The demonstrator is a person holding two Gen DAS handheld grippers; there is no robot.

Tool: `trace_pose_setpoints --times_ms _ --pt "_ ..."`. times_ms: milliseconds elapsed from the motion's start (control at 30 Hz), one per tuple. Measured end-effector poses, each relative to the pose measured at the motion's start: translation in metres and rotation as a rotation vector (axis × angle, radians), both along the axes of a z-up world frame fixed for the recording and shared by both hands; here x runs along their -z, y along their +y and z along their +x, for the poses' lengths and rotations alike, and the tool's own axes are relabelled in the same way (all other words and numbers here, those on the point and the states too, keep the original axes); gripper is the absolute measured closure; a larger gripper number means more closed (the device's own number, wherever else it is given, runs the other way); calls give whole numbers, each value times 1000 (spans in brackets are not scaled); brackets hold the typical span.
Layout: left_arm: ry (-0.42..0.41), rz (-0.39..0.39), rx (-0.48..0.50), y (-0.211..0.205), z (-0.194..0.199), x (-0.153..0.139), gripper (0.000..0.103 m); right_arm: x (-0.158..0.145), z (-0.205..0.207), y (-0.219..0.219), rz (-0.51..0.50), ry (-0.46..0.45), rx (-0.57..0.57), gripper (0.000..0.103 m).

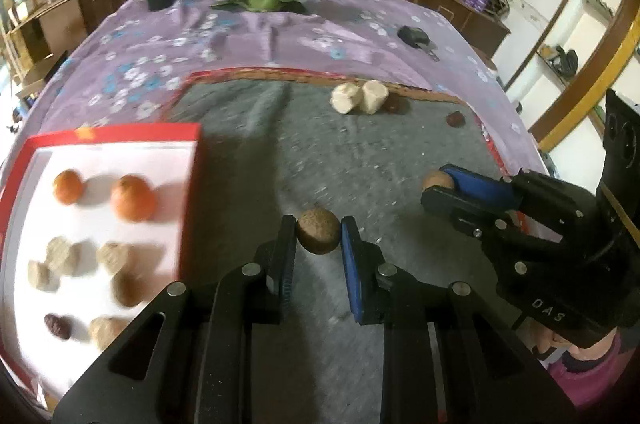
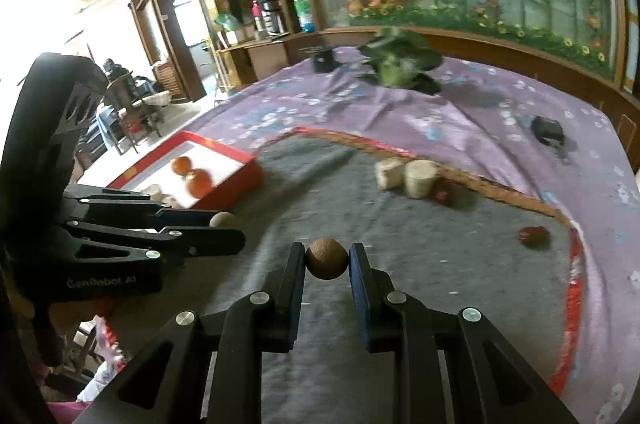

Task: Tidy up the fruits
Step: 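Carry the nut toward the tray with the left gripper while the right gripper grasps another nut, then lower both nuts into the tray and open both grippers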

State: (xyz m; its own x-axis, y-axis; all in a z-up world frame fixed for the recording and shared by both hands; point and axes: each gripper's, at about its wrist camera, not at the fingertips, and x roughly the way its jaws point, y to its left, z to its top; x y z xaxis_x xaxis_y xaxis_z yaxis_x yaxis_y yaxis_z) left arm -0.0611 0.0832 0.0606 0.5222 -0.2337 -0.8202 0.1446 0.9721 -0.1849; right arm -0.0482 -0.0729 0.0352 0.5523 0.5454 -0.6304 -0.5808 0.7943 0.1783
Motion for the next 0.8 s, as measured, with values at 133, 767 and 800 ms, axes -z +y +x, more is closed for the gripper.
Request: trace_pose_setpoints --times_ms 133,767,800 --pt "-26 8 -45 21 -17 -6 82 0 -9 19 18 15 -37 81" --pt "-59 53 -323 144 -45 -5 81 -11 -30 134 -34 -8 -267 82" --pt "-56 53 -341 152 -44 -3 81 -10 -30 140 -39 -8 -275 82"
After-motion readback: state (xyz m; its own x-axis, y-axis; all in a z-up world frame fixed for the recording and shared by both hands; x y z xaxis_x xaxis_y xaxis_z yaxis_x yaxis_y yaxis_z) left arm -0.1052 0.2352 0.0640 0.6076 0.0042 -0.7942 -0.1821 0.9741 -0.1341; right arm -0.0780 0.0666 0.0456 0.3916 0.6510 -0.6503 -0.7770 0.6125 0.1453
